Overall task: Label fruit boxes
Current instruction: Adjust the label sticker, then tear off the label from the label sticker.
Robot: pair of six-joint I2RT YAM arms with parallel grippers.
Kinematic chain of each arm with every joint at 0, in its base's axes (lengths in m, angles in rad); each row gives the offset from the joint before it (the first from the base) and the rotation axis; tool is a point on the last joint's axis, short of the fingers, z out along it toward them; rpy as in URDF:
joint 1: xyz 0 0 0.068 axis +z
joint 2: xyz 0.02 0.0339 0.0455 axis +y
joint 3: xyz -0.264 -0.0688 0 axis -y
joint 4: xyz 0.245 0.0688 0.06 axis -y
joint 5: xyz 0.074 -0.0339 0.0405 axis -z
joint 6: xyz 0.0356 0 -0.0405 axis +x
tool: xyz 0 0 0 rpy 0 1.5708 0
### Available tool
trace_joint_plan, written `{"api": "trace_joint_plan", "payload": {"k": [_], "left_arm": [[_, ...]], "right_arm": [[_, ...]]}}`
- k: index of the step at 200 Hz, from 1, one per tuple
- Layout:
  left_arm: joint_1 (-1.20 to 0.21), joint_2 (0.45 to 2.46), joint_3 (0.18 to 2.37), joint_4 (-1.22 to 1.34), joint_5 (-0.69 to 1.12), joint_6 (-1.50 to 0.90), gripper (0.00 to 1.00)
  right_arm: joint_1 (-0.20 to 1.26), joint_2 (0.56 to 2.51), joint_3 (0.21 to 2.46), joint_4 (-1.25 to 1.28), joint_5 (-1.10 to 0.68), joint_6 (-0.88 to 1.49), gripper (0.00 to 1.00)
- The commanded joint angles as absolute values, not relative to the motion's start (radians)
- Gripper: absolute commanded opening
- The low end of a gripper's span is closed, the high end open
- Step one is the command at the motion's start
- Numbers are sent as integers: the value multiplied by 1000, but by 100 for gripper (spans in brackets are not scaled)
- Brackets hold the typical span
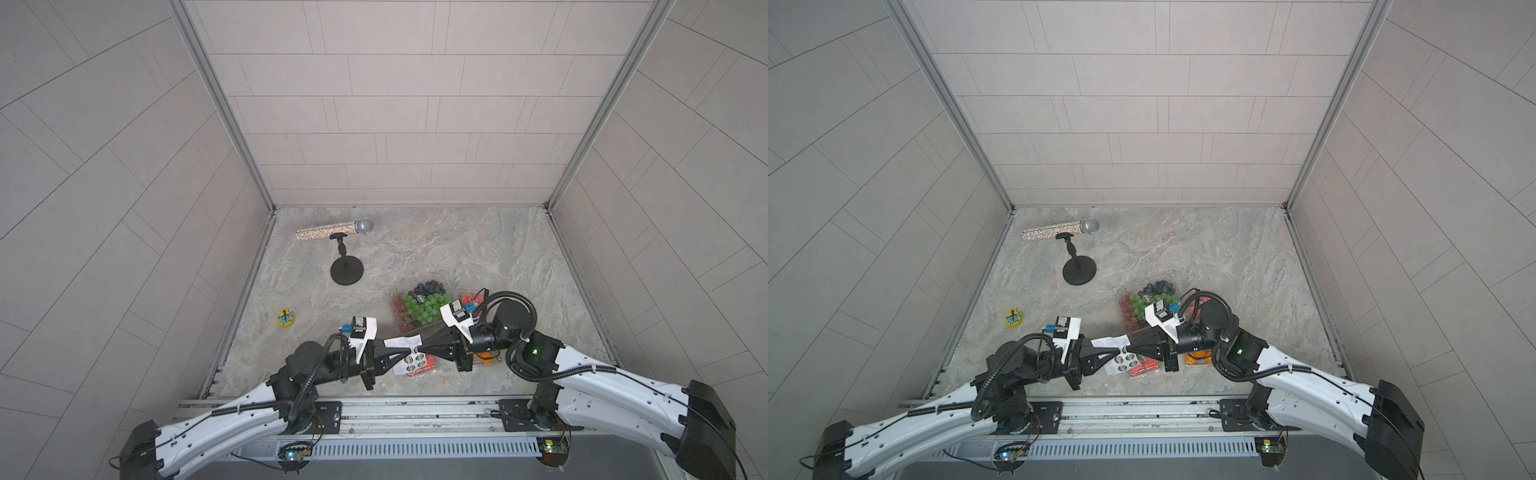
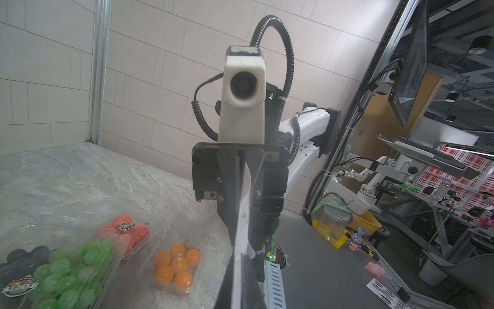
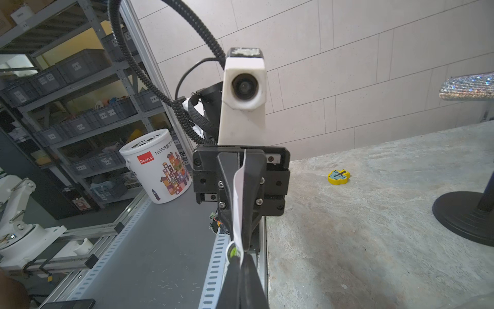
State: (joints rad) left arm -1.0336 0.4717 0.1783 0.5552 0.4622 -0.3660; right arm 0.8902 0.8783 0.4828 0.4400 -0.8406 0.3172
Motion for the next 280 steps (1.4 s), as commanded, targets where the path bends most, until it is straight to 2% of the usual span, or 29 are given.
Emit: {"api": "trace_joint_plan", "payload": {"k": [1,6,12,36,59,79,111,152,231,280], "left_arm": [[-1033,434,190,514,407,-361,0],[-1032,423,192,493,378,-358,0],[-1033,411,194,470,345,-353,0],[-1033,389,207,374,162,-350,0],[-1032,411,229,319,29,-360,0],[-1033,435,237,326,16,-362,0],[-1034,442,238,332,17,-364,0],[-1032,436,233,331,25,-364,0],[-1034,432,232,334,50,-366,0],[-1033,416,230,332,97,-370,0]], "right_arm": [[896,814,498,310,-616,273,46],[901,791,503,266,-523,272,54],[912,762,505,214,-406,260,59],[1026,670,498,97,83,228,60],[1176,663,504,99,285,148,60],[1299,745,546,126,421,63,58],[1330,906,613,163,400,33,56],[1330,996,653,216,344,28,50],[1319,1097,712,241,295,11,34],[1296,1115,708,246,327,26,27]]}}
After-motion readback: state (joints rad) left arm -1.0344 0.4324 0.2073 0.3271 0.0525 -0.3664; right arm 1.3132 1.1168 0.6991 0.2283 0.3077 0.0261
